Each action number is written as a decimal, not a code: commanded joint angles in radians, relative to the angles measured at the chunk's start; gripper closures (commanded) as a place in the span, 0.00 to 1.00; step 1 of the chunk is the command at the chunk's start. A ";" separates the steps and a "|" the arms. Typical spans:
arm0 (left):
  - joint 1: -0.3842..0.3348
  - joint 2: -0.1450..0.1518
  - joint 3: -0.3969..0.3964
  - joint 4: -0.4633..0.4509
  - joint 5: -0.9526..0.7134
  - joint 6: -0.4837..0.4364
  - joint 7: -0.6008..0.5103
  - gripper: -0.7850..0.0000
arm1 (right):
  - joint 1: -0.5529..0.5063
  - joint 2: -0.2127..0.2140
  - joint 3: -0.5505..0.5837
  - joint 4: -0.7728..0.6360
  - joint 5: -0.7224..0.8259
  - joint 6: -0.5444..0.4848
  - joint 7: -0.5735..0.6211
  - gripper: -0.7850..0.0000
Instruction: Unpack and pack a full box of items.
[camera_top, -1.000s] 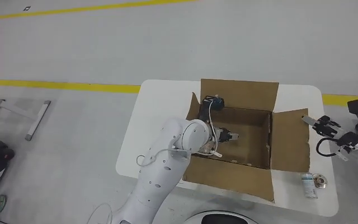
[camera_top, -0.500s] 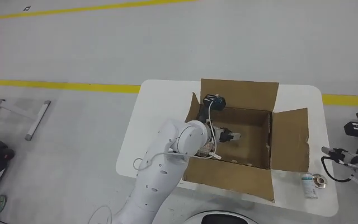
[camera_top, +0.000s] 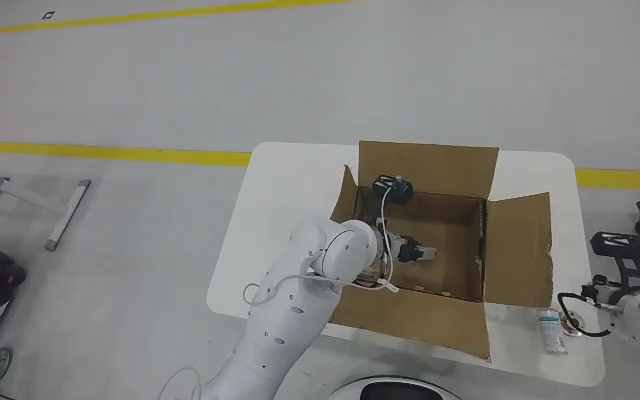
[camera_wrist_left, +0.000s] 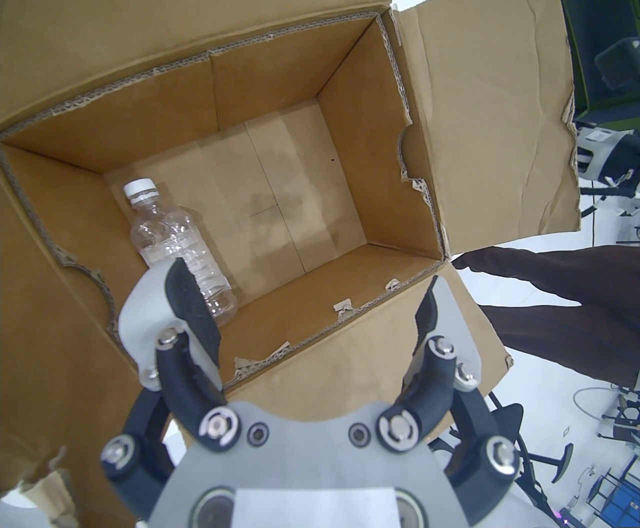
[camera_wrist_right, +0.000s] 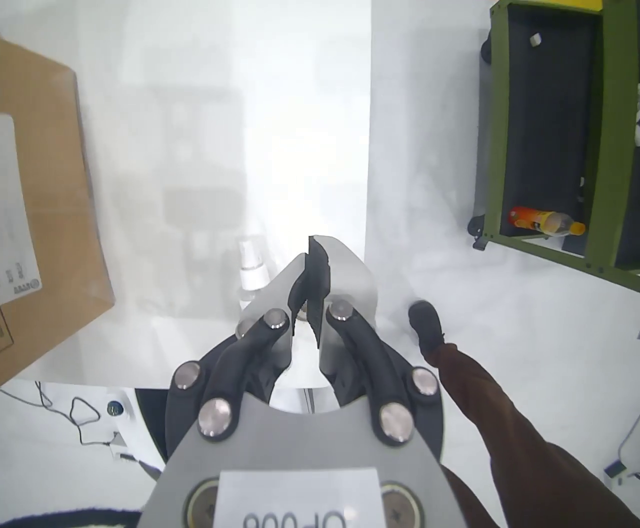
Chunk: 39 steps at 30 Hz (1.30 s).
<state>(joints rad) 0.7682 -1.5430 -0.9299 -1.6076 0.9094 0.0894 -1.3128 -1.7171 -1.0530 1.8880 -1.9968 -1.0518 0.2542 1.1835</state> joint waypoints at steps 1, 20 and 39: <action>0.003 0.001 -0.001 -0.002 0.000 0.001 0.003 0.00 | 0.002 0.001 -0.010 0.017 0.000 -0.019 0.041 1.00; 0.022 0.012 -0.007 -0.022 0.000 0.014 0.016 0.00 | 0.081 0.005 -0.129 0.128 -0.036 -0.089 0.170 0.62; 0.019 0.019 -0.011 -0.022 -0.041 0.020 0.015 0.00 | 0.075 0.002 -0.158 0.128 -0.008 -0.106 0.145 0.48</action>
<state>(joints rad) 0.7874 -1.5242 -0.9412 -1.6301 0.8695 0.1095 -1.2987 -1.6431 -1.0510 1.7327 -1.8731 -1.0602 0.1481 1.3300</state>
